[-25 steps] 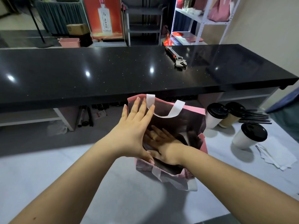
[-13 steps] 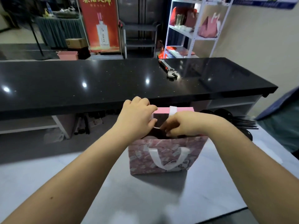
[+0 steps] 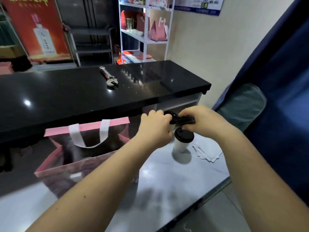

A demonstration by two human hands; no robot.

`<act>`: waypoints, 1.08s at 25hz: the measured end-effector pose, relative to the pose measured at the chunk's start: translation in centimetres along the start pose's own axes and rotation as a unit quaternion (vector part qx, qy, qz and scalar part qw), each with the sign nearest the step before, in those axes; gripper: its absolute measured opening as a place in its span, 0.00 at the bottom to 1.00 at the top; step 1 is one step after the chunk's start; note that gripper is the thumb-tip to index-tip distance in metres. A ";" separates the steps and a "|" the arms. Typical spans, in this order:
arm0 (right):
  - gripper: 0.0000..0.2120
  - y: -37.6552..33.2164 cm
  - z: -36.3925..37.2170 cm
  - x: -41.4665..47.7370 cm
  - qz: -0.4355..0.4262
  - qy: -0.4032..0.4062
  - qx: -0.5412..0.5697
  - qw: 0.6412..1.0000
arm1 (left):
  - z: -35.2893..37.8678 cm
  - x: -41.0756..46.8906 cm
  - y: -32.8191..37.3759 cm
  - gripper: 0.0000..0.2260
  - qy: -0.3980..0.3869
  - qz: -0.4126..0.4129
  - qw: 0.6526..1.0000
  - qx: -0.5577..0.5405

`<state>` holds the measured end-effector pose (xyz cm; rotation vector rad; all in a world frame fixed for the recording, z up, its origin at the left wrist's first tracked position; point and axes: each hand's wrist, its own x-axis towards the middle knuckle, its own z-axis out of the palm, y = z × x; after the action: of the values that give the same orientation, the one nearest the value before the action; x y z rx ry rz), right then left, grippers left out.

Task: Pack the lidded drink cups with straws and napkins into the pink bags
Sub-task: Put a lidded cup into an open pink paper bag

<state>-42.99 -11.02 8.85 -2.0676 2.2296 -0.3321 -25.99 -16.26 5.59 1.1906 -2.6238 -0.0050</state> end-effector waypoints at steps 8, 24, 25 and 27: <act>0.33 9.6 8.2 1.7 -0.008 -0.092 -0.020 0.996 | 9.1 3.5 3.4 0.19 -0.099 -0.104 0.990 0.002; 0.38 5.7 7.3 6.0 -0.151 0.000 -0.049 0.987 | 3.1 4.4 1.7 0.24 0.061 -0.186 0.980 0.038; 0.38 4.4 5.8 6.1 -0.170 0.021 -0.042 0.984 | 1.6 3.9 0.7 0.24 0.074 -0.191 0.978 0.046; 0.39 1.2 3.3 6.4 -0.201 0.047 -0.032 0.978 | -1.5 1.8 -1.8 0.24 0.086 -0.213 0.971 0.061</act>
<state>-43.99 -17.63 5.90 -2.5846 1.8735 -0.3953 -25.44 -18.69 7.24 1.6926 -2.2037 0.1730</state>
